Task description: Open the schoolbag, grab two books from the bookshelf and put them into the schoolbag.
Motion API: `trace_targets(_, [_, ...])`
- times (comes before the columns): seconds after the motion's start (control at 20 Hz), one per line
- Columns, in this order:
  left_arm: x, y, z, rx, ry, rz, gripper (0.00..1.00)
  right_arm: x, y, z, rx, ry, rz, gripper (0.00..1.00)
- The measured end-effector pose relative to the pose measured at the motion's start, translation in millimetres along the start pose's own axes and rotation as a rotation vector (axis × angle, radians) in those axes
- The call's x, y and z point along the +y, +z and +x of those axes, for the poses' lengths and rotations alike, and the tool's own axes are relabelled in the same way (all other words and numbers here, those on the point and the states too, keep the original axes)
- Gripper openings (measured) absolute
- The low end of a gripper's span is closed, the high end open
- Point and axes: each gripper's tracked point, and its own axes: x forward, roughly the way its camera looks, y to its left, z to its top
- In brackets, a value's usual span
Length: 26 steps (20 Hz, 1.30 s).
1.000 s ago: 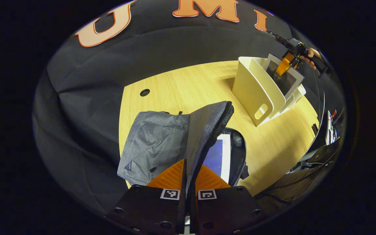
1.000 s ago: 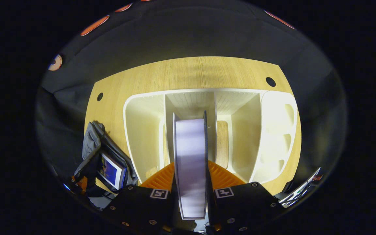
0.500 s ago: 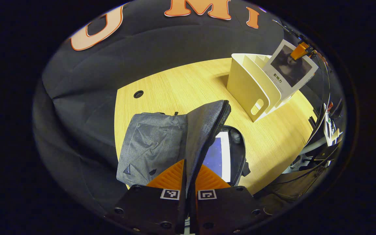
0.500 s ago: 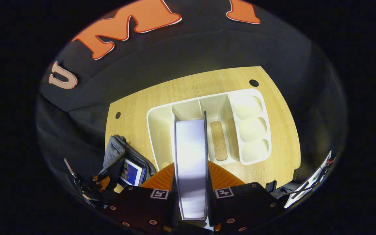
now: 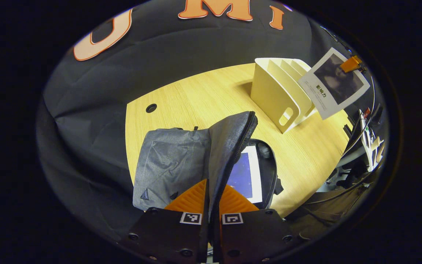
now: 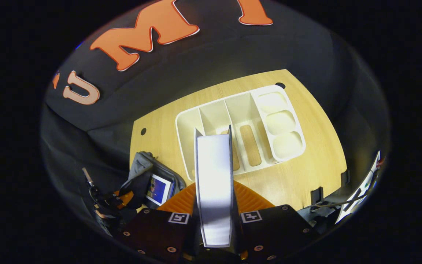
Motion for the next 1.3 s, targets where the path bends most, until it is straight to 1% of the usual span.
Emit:
trace_targets(0.05, [2,0,0,0.004,0.0,0.003,0.06,5,-7,-13,-0.022,0.04,0.001,0.36])
trace_targets(0.2, [5,2,-2,0.01,0.002,0.021,0.06,19,-26,-22,-0.023,0.109,0.007,0.37])
trace_targets(0.25, [7,2,-3,0.012,0.006,0.032,0.06,27,-31,-24,-0.02,0.151,0.024,0.36])
trace_targets(0.45, [17,11,-14,0.016,0.025,0.066,0.06,51,-58,-16,-0.024,0.236,0.035,0.36])
trace_targets(0.65, [29,16,-22,0.019,0.04,0.069,0.06,72,-69,-7,-0.015,0.304,0.047,0.35])
trace_targets(0.75, [36,19,-27,0.014,0.055,0.071,0.06,88,-82,8,0.005,0.342,0.054,0.35])
trace_targets(0.9, [42,26,-34,-0.002,0.074,0.03,0.06,113,-97,35,0.055,0.389,0.067,0.35])
trace_targets(1.05, [48,32,-41,-0.013,0.091,0.02,0.06,141,-107,57,0.091,0.439,0.075,0.35])
trace_targets(1.1, [50,37,-43,-0.024,0.1,0.004,0.06,150,-111,69,0.102,0.444,0.081,0.35])
trace_targets(1.15, [48,41,-46,-0.037,0.094,-0.032,0.06,157,-116,80,0.112,0.448,0.073,0.35])
trace_targets(1.2, [48,43,-47,-0.052,0.094,-0.046,0.06,164,-124,87,0.133,0.456,0.078,0.35])
trace_targets(1.3, [52,50,-52,-0.07,0.105,-0.05,0.06,172,-129,97,0.155,0.481,0.107,0.35])
